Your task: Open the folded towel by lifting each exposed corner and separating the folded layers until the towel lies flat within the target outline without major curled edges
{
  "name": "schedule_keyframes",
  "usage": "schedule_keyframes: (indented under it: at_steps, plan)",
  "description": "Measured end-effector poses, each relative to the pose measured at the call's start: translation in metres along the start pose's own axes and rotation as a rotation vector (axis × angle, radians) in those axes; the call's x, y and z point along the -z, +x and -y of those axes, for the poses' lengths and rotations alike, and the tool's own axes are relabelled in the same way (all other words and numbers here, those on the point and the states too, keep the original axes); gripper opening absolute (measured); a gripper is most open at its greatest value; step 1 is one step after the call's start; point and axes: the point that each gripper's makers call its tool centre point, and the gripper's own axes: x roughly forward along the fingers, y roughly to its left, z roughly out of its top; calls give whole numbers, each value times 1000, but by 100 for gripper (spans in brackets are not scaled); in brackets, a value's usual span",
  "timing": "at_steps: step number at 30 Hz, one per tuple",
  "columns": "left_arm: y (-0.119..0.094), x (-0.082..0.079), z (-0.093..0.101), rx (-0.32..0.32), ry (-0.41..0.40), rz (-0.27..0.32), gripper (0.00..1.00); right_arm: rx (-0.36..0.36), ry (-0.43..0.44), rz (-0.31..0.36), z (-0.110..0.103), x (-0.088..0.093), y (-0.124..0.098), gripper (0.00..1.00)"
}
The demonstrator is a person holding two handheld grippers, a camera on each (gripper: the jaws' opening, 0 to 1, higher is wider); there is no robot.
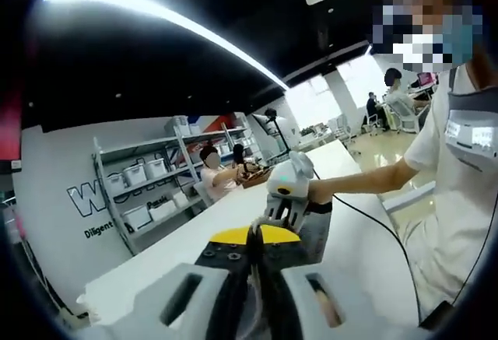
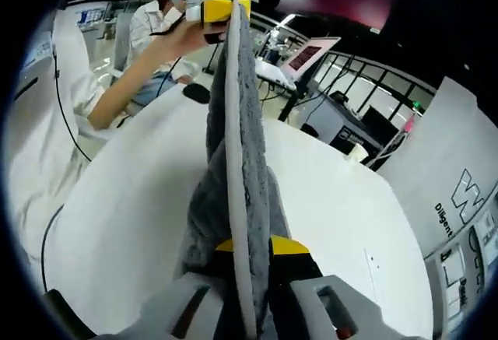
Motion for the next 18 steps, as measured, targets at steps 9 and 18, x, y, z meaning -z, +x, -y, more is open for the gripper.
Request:
schedule_keyframes:
  at_steps: [9,18]
  plan:
    - [-5,5,-10,-27,-24,7,2,17,16,-11,0,12,-14,0]
    - [-11,7,-18,-55,-38,14,2,32,36,-8,1,21,-26,0]
